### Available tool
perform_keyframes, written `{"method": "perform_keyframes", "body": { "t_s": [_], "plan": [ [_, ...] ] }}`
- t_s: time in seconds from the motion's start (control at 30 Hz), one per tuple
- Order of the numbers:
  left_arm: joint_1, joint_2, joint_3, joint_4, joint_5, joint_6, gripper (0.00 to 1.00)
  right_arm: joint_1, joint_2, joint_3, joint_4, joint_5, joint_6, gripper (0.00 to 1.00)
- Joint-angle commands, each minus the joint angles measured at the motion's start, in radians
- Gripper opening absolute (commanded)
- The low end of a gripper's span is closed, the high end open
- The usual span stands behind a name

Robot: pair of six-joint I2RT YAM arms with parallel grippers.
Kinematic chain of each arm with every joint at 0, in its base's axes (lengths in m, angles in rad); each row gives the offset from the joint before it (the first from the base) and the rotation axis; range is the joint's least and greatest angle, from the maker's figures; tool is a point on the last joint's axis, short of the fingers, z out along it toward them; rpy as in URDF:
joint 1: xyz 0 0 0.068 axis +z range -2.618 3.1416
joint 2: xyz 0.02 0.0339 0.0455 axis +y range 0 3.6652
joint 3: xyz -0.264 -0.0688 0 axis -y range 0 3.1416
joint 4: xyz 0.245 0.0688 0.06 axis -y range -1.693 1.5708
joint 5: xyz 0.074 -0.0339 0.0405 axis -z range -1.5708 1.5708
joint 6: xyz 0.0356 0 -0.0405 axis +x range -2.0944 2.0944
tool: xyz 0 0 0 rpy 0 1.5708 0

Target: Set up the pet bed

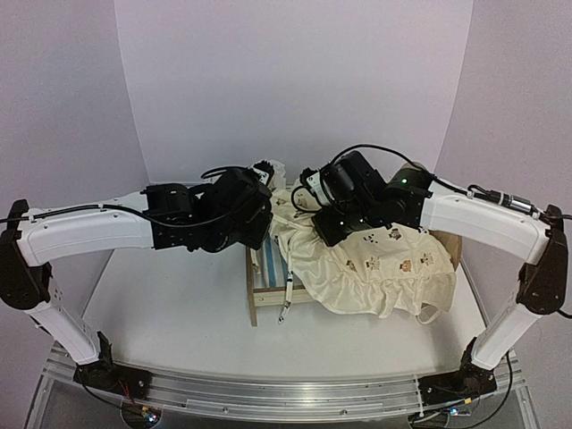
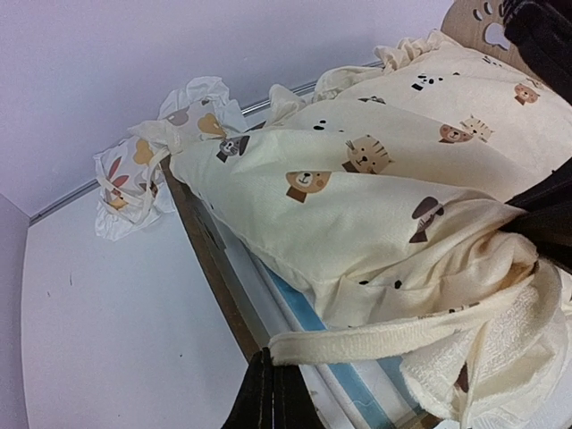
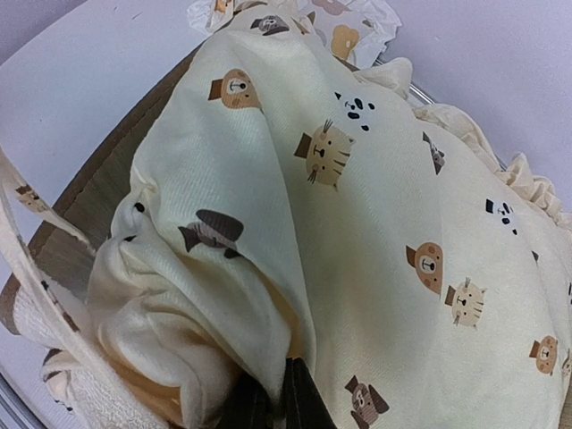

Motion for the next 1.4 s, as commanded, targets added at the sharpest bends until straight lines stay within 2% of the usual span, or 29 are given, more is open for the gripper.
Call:
{"method": "perform_keyframes", "body": {
  "t_s": [0.0,0.1,0.3,0.5,0.8,0.87,1.0,1.1,1.17,1.27,1.37],
  "plan": [
    [0.0,0.022,0.056,-0.036,-0.052,-0.015,0.0,-0.012,0.011,0.027,-0.003,0.016,0.018,0.09],
    [0.0,0.001,0.059,-0.035,-0.044,-0.015,0.0,-0.012,0.013,0.029,-0.003,0.016,0.018,0.09],
    [0.0,-0.01,0.015,-0.001,0.096,-0.005,0.0,-0.012,0.016,0.025,-0.003,0.02,0.019,0.09],
    [-0.001,0.067,0.038,-0.111,0.123,-0.098,0.0,-0.013,0.028,0.02,-0.003,0.017,0.029,0.09],
    [-0.001,0.08,-0.024,-0.134,0.178,-0.238,0.05,-0.012,0.087,0.051,-0.002,0.011,0.072,0.09],
    [-0.001,0.071,-0.044,-0.126,0.202,-0.255,0.13,-0.011,0.112,0.068,-0.003,-0.001,0.083,0.09],
    [-0.005,0.037,-0.09,-0.096,0.247,-0.269,0.42,-0.009,0.172,0.116,-0.003,-0.015,0.094,0.09],
    [-0.012,0.001,-0.126,-0.076,0.255,-0.278,0.55,-0.004,0.21,0.135,-0.005,-0.021,0.095,0.12],
    [-0.014,-0.021,-0.149,-0.07,0.254,-0.286,0.61,0.001,0.223,0.134,-0.009,-0.02,0.096,0.18],
    [-0.015,-0.037,-0.171,-0.067,0.241,-0.302,0.68,0.015,0.235,0.143,-0.029,0.005,0.09,0.32],
    [-0.02,-0.039,-0.185,-0.077,0.227,-0.328,0.7,0.037,0.231,0.17,-0.058,0.046,0.063,0.48]
  ]
}}
